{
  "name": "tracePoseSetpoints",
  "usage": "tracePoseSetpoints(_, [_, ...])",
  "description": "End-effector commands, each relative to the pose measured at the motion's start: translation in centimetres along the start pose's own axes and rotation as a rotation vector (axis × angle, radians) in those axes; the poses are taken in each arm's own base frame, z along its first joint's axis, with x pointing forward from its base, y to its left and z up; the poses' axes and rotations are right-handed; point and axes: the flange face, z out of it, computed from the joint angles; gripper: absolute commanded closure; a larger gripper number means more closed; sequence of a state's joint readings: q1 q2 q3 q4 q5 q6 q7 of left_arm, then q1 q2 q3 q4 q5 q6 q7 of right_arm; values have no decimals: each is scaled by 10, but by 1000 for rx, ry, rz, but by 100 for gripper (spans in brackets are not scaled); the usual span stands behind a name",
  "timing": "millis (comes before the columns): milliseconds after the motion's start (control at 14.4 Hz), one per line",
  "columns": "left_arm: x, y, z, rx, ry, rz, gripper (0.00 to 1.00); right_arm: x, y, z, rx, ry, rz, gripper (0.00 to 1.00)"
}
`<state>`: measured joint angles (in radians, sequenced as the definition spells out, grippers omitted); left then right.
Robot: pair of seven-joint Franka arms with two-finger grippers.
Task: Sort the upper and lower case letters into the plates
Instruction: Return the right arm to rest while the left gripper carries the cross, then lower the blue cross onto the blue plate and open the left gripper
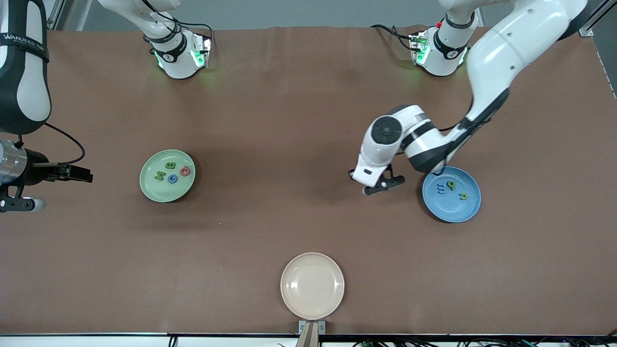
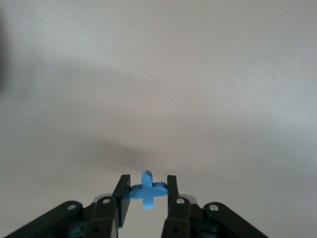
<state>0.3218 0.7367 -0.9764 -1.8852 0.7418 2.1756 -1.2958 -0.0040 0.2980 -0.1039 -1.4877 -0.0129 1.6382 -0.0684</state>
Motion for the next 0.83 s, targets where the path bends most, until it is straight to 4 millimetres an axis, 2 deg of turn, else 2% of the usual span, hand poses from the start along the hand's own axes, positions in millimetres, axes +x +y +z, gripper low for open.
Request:
tracePoseSetpoints(0, [41,-55,-22,3,-20,36,89,0,6,-7,7,3,-7,0])
tracePoseSetpoints(138, [68,-89,-21,9,-9,55,89,2,5,-5,-3,1,-9,0])
tracePoseSetpoints(346, [108,-146,-15,31,19,106,89,3,6,-20,1,32,-5,0])
tracePoseSetpoints(485, [127,-177,0,46,21,139,89,3,5,-21,4,34,-5,0])
tracePoseSetpoints(623, [139,-199,21,72,29,155,89,0,-2,-18,9,2,-13,0])
tracePoseSetpoints(762, [145,-206,37,61,40,159,89,-3,-2,-17,23,-19,5,0])
